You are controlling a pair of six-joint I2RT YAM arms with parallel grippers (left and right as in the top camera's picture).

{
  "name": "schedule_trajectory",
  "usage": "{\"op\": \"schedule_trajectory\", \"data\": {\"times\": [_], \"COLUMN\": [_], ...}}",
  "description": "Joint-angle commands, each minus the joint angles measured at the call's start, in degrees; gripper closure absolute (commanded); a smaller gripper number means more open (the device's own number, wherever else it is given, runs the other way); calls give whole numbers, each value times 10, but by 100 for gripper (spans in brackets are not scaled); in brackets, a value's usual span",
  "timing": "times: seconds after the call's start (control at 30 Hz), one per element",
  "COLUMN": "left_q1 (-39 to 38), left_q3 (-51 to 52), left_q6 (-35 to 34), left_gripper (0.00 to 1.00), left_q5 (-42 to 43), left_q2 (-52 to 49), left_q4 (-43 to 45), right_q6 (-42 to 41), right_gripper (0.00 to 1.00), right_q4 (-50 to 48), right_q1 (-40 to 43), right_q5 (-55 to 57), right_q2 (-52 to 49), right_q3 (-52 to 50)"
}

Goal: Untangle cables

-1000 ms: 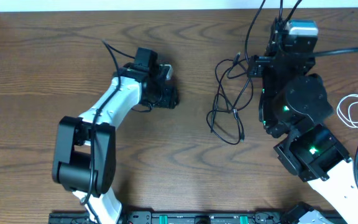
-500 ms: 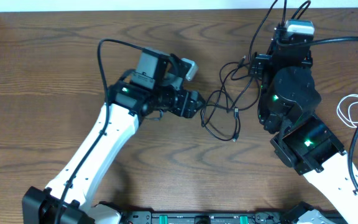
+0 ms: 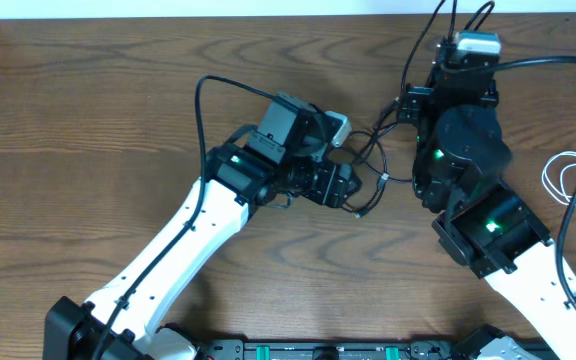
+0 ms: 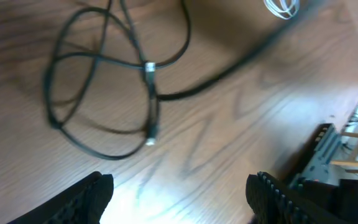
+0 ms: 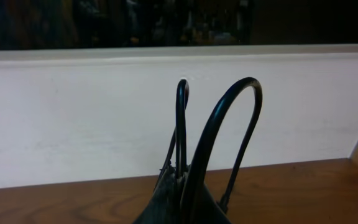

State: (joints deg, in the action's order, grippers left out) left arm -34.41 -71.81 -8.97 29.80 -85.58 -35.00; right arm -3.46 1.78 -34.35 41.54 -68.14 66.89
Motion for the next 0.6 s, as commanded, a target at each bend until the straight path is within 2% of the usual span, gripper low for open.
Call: {"op": "schedule_trajectory", "data": {"times": [0.0, 0.17, 0.37, 0.57], "left_q1": [-12, -21, -21, -21], "left_q3": [1, 1, 1, 1], "left_q6": [-13, -12, -12, -12], "left_gripper": [26, 26, 26, 26], "left_q5": [17, 2, -103, -104], "left_q2": [-1, -1, -3, -11], "left_q4": [18, 74, 97, 112], "right_q6": [-8, -8, -29, -34], "right_gripper": [99, 99, 99, 99], "right_q4": [0, 2, -3, -43], "right_q1": [3, 3, 3, 5], "right_q5": [-24, -60, -77, -149], "right_q2": [-5, -5, -4, -3], "right_q3": [5, 5, 5, 5]}}
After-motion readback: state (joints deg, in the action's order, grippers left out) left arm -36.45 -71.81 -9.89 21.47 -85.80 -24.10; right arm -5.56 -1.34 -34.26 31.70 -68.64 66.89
